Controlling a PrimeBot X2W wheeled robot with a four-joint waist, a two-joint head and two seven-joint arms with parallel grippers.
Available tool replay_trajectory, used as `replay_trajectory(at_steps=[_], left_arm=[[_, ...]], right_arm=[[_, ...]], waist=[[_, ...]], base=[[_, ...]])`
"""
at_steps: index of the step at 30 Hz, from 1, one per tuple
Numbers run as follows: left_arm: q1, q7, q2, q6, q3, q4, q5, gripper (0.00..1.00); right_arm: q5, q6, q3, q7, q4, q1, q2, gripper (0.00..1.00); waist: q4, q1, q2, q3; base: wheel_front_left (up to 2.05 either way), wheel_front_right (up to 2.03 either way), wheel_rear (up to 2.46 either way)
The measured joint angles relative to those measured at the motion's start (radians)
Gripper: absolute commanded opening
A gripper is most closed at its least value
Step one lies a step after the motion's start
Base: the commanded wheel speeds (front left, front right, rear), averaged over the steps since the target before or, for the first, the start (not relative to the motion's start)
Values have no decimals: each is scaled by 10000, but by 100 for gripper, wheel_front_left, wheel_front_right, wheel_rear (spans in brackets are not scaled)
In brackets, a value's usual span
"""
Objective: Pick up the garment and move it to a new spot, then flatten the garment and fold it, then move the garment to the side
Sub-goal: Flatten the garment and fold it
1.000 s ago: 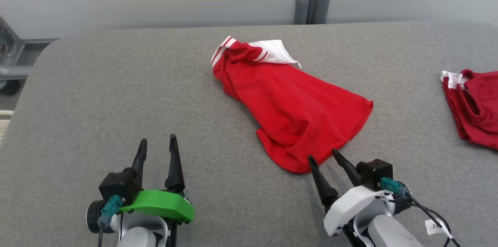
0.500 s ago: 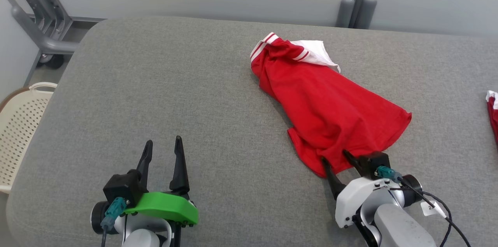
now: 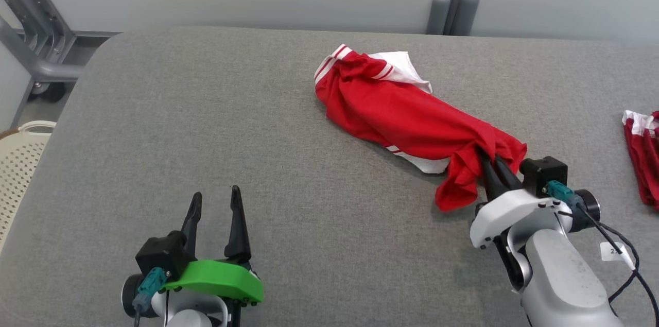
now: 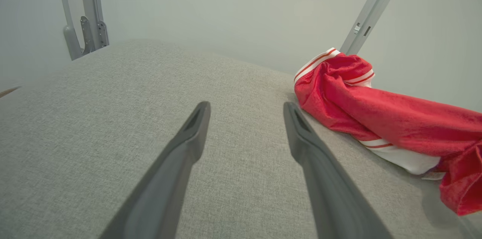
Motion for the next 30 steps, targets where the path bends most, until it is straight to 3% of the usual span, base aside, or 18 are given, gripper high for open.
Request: replay_trajectory(at_steps=[8, 14, 20, 25, 30], left_arm=[[-3, 0, -4, 15, -278, -21, -130, 100], [29, 0, -2, 58, -180, -8, -142, 100], [76, 0, -2, 88, -247, -59, -213, 100], [25, 2, -2, 73, -372, -58, -226, 100], [-137, 0, -2, 29, -594, -25, -247, 100]], right_arm=[[-978, 0, -709, 280, -606, -464, -104, 0], [-765, 2, -441, 525, -2299, -407, -341, 0], [-407, 2, -35, 1521, -3808, -105, -907, 0], [-320, 2, -383, 1958, -3626, -335, -1396, 0], [-245, 2, -907, 2261, -1889, -911, -2013, 0]], waist=[[-168, 0, 0, 99], [-237, 0, 0, -19], [-484, 0, 0, -80], [-488, 0, 0, 58], [-248, 0, 0, 300]], base=[[0, 0, 0], [0, 0, 0], [0, 0, 0], [0, 0, 0], [0, 0, 0]])
